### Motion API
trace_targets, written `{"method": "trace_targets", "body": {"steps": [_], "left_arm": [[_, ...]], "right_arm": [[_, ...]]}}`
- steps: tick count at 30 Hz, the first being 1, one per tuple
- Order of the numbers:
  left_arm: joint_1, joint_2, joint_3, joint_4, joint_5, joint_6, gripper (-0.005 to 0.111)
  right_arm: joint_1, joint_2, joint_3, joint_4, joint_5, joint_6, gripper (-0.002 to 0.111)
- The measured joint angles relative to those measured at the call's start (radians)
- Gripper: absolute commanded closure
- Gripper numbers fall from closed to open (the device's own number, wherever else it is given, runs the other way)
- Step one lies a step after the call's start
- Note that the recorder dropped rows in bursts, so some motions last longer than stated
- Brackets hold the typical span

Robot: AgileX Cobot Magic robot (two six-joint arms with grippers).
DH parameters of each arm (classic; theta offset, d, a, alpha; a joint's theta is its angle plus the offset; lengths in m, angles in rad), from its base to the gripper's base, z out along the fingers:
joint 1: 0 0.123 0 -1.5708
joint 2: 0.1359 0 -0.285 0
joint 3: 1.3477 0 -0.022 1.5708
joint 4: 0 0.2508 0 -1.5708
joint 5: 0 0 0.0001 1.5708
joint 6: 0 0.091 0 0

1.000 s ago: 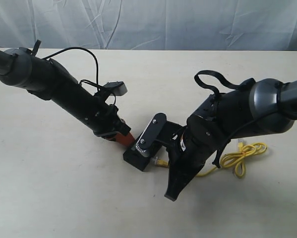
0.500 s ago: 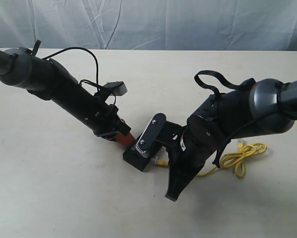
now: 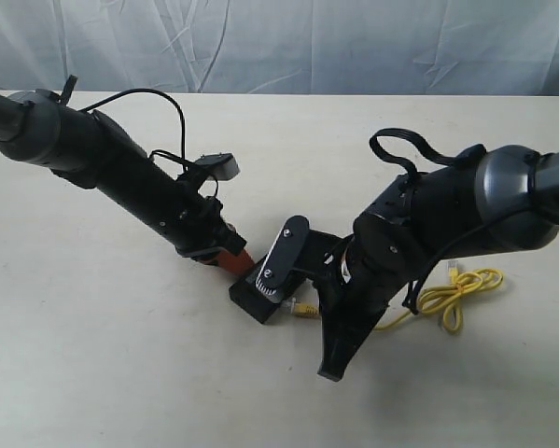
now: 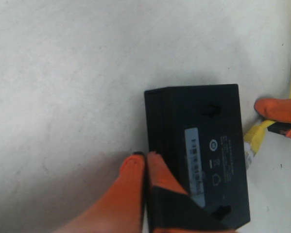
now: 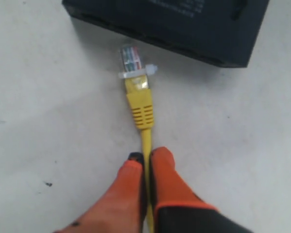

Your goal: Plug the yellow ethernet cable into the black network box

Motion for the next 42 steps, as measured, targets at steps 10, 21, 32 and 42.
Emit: {"method": "trace_targets", "body": {"steps": [10, 21, 32, 42], "left_arm": [[0.000, 0.000, 0.000, 0.000, 0.000, 0.000, 0.107], [0.000, 0.000, 0.000, 0.000, 0.000, -0.002, 0.107], [0.000, 0.000, 0.000, 0.000, 0.000, -0.002, 0.107], [0.000, 0.000, 0.000, 0.000, 0.000, -0.002, 0.107]], "right_arm": [[0.000, 0.000, 0.000, 0.065, -0.020, -0.074, 0.109], [0.000, 0.000, 0.000, 0.073, -0.015, -0.032, 0.109], [0.000, 0.011, 0.000, 0.067, -0.005, -0.002, 0.109], [0.000, 0.012, 0.000, 0.065, -0.022, 0.016, 0.109]]}}
